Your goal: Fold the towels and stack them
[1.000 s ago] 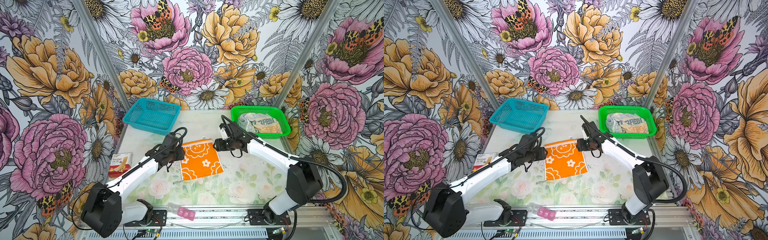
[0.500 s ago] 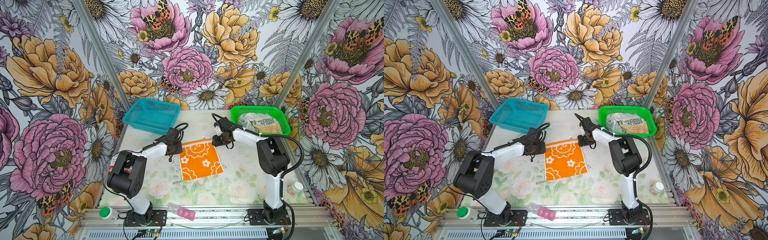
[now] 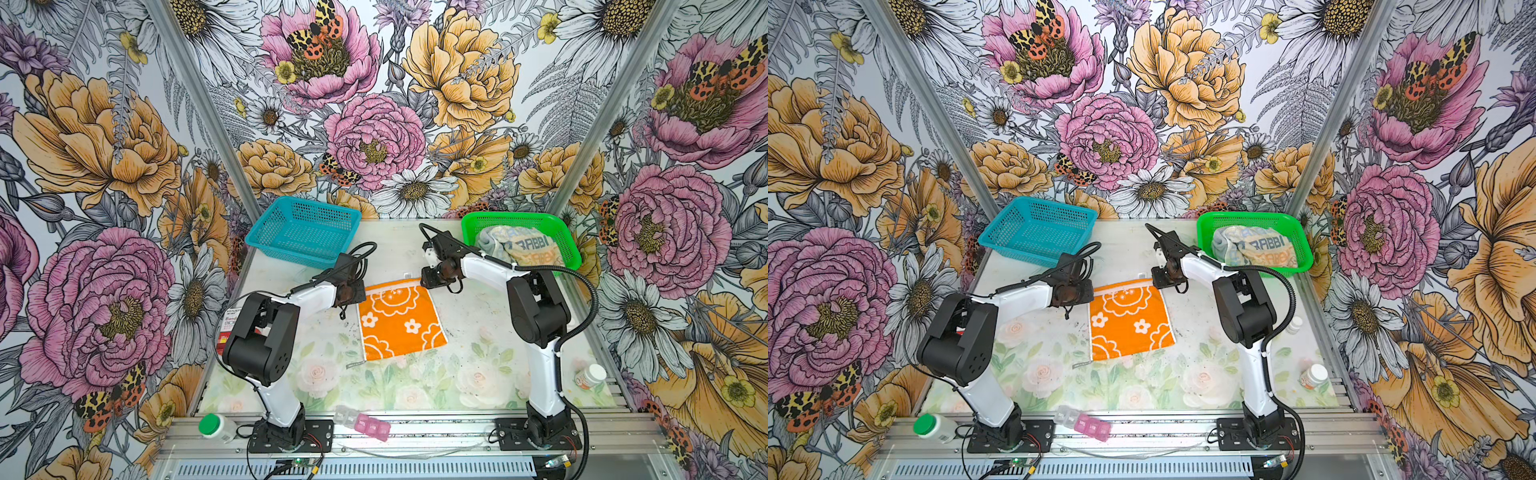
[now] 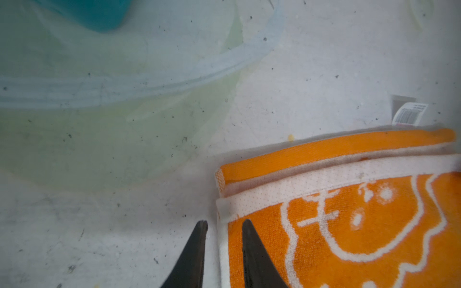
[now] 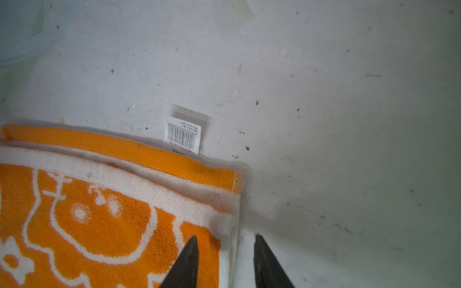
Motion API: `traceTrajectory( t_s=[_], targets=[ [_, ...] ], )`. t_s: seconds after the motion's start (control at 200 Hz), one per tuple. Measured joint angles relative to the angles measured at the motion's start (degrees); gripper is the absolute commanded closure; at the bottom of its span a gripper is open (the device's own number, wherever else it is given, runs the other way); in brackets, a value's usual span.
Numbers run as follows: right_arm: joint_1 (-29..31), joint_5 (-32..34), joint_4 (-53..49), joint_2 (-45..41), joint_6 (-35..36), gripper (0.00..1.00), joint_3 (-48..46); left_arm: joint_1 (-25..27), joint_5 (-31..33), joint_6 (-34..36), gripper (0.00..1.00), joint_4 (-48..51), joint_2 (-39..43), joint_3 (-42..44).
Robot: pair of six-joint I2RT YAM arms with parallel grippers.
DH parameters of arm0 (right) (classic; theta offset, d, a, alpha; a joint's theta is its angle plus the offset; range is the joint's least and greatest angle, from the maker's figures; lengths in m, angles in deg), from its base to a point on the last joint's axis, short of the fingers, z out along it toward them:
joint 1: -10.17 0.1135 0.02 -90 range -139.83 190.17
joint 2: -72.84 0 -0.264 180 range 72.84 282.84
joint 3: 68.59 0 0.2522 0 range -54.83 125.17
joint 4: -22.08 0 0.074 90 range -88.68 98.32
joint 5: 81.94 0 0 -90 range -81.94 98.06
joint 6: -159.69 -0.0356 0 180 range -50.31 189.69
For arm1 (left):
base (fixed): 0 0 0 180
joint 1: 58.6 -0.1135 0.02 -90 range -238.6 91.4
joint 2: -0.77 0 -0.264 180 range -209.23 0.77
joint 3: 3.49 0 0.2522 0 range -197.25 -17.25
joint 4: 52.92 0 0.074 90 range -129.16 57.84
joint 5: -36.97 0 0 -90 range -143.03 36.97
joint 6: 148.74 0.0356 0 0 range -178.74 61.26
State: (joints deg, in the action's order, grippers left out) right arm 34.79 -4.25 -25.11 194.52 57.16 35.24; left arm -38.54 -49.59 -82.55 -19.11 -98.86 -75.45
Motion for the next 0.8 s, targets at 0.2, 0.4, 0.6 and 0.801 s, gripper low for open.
traceTrajectory(
  t_s=[0.2, 0.4, 0.6, 0.801],
  targets=[
    [0.0, -0.5, 0.0, 2.1, 0.0, 0.70, 1.6, 0.0, 0.0, -0.2, 0.73, -0.7, 0.0, 0.0],
    [0.0, -0.6, 0.0, 3.1, -0.2, 0.79, 2.1, 0.0, 0.0, -0.2, 0.73, -1.0, 0.0, 0.0],
    [0.0, -0.6, 0.0, 3.1, -0.3, 0.88, 2.5, 0.0, 0.0, -0.2, 0.73, -1.1, 0.0, 0.0],
    [0.0, -0.6, -0.1, 3.1, -0.4, 0.99, 2.5, 0.0, 0.0, -0.2, 0.73, -1.4, -0.2, 0.1]
  ],
)
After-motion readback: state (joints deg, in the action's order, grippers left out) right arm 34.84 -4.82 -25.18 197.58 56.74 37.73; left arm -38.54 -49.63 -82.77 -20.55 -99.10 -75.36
